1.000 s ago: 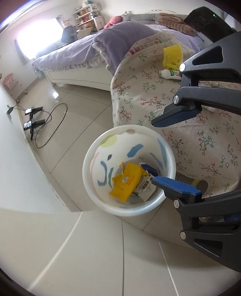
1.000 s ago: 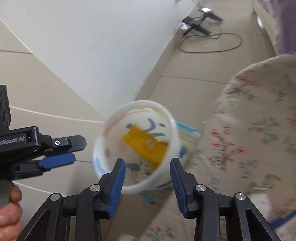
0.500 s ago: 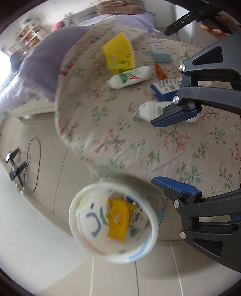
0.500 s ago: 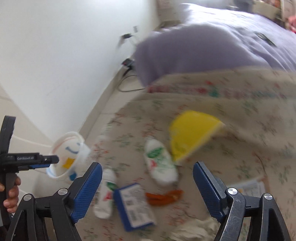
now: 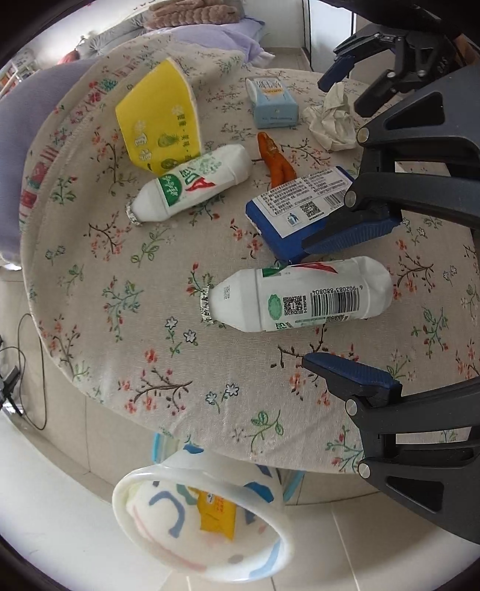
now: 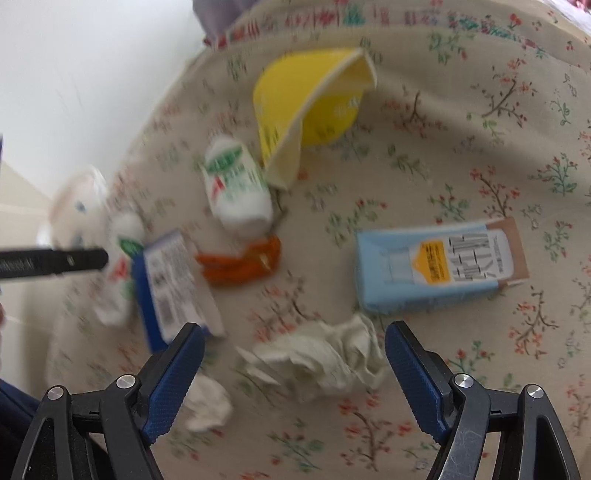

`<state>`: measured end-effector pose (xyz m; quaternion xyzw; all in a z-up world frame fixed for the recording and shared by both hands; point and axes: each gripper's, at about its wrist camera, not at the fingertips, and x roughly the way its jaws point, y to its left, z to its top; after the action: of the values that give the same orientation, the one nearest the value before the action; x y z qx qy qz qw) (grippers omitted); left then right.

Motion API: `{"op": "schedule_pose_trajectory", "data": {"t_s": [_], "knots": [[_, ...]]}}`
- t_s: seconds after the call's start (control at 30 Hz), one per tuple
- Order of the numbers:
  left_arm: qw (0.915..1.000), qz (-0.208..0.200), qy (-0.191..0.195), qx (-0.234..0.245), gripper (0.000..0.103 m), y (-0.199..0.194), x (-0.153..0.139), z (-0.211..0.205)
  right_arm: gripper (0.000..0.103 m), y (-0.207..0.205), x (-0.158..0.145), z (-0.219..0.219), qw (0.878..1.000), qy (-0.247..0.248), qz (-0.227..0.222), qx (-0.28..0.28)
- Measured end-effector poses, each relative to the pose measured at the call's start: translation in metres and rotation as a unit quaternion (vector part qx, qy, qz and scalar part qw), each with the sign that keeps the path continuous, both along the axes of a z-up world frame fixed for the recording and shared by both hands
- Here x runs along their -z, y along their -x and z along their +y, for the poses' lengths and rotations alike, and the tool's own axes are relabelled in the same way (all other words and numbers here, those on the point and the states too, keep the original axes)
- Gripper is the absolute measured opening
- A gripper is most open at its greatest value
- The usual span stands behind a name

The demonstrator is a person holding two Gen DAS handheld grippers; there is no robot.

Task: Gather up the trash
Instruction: 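Grasp the large white bottle with the left tool while the right tool grasps crumpled tissue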

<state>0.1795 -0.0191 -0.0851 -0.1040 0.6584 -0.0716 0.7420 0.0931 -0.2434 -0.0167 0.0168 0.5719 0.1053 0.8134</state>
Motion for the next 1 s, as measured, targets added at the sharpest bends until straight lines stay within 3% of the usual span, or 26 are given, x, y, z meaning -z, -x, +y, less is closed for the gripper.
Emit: {"op": "schedule_pose_trajectory", "data": {"t_s": [0.13,0.2,0.23,0.6,0.63,0.7,0.77,0.87,1.0], "knots": [[1.0000,-0.005,-0.006,0.003,0.058,-0.001,0.006,-0.006,0.085,0.002,0.007,0.001,1.000,0.004,0.010,-0.006],[0.9998,-0.011,-0.006,0.014,0.050,0.000,0.007,-0.010,0.085,0.002,0.006,0.000,1.000,0.009,0.008,-0.007],[0.9998,-0.015,-0.001,0.015,0.039,0.001,0.007,-0.011,0.085,0.002,0.007,0.000,1.000,0.011,0.006,-0.008],[0.9931,-0.076,-0.065,0.061,0.039,0.015,-0.018,-0.034,0.082,-0.002,0.023,0.010,0.999,0.038,0.019,-0.021],[0.9923,-0.082,-0.068,0.064,0.039,0.016,-0.020,-0.035,0.079,-0.002,0.025,0.011,0.999,0.041,0.020,-0.023],[0.9916,-0.088,-0.068,0.067,0.039,0.017,-0.024,-0.036,0.062,-0.003,0.028,0.013,0.998,0.046,0.025,-0.026],[0.9911,-0.091,-0.068,0.069,0.039,0.019,-0.027,-0.035,0.027,-0.005,0.032,0.012,0.998,0.052,0.031,-0.022],[0.9908,-0.095,-0.068,0.068,0.039,0.021,-0.030,-0.032,0.015,-0.006,0.031,0.011,0.998,0.056,0.019,-0.016],[0.9897,-0.105,-0.067,0.070,0.039,0.024,-0.034,-0.027,0.012,-0.004,0.023,0.010,0.998,0.053,0.003,-0.017]]}}
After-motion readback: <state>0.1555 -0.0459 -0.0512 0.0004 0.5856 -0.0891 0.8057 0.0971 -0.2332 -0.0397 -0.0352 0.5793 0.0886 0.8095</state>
